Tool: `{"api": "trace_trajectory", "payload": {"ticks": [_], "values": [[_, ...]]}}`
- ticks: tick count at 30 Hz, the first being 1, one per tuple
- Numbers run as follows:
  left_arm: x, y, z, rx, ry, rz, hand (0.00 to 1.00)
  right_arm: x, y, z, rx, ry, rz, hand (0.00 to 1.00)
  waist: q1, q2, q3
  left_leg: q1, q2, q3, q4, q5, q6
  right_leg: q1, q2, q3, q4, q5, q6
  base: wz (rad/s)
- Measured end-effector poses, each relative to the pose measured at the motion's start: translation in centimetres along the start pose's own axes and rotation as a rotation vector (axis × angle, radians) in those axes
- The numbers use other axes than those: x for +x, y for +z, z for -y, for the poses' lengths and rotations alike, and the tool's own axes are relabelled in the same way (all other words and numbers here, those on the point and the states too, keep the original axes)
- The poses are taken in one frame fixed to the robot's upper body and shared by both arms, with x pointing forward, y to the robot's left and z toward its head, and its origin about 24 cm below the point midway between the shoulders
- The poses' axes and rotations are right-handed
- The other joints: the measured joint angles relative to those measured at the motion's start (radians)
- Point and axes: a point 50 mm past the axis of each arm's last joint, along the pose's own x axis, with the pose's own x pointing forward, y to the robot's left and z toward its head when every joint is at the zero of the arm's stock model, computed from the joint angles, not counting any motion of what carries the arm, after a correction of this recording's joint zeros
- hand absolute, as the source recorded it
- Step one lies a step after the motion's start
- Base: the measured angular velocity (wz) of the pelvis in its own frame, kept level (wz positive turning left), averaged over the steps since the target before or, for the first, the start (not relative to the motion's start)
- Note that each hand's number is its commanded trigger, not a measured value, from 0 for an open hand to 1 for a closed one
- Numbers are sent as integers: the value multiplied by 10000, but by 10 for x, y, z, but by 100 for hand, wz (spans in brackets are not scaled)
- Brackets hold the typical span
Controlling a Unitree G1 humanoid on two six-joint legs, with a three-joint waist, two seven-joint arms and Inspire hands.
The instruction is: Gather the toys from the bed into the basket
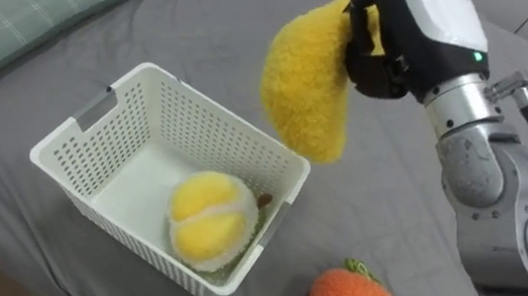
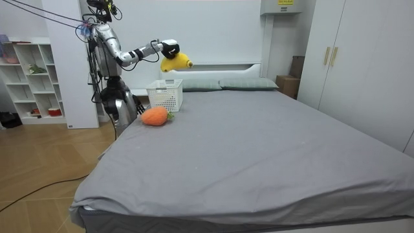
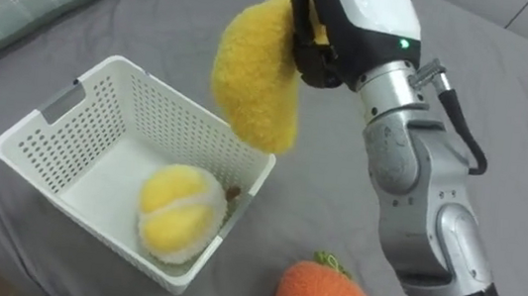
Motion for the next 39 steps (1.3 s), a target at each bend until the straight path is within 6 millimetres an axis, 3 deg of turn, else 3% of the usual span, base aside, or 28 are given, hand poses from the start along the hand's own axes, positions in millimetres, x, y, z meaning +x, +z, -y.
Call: {"api": "trace_trajectory", "payload": {"ticks": [8,10,12,22,39], "values": [[3,13,1,246,10,317,0,4,11,-28,122,1380,180,100,457,-163,79,-108,-54,-214,30,2,1,-40,-25,-64,0,-23,34,6],[4,15,2,386,-32,359,0,3,14,-31,155,1681,256,22,669,-226,98,-115,-73,-257,23,2,3,-39,-40,-93,-4,-38,56,7],[4,15,2,459,-74,311,0,4,16,-33,194,1841,314,0,746,-280,96,-131,-98,-324,22,3,6,-36,-61,-106,-6,-58,86,9],[4,11,1,866,-122,-32,0,4,19,-42,320,2266,224,0,902,-327,93,-251,-170,-586,105,9,20,-14,-99,-158,-19,-73,110,7],[4,11,1,828,-47,-92,0,4,18,-42,312,2250,228,0,892,-314,97,-254,-169,-584,126,9,19,-18,-85,-47,-23,-73,111,0]]}}
